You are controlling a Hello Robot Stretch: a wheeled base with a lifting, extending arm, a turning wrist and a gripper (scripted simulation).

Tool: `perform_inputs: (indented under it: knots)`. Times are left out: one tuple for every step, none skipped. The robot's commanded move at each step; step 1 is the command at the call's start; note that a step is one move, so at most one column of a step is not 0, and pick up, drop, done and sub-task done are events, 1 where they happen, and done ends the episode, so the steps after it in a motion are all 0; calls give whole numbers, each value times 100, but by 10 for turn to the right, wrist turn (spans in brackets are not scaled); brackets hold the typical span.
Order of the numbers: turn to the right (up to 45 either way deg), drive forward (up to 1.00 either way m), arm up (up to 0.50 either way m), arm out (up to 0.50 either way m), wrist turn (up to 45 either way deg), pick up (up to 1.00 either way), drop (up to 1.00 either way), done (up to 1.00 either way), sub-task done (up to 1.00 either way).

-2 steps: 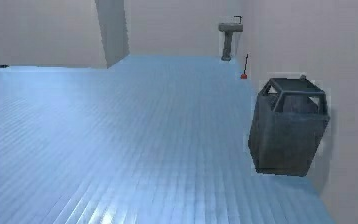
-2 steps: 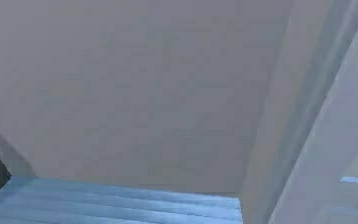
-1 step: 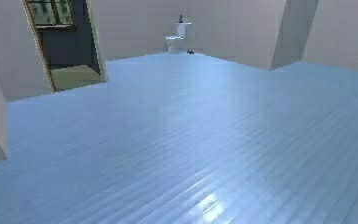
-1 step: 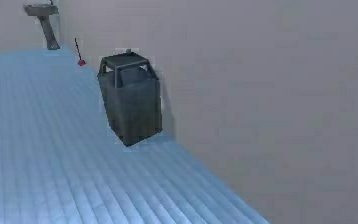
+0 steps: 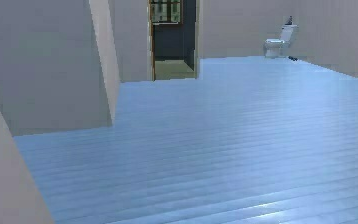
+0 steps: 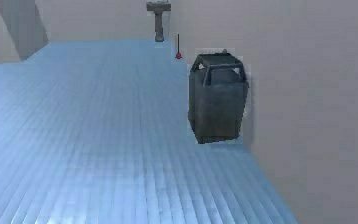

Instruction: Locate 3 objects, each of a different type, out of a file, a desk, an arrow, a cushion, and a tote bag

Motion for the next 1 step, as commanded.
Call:
perform_inputs:
  knots:
    - [0, 100, 0, 0, 0, 0, 0, 0, 0]
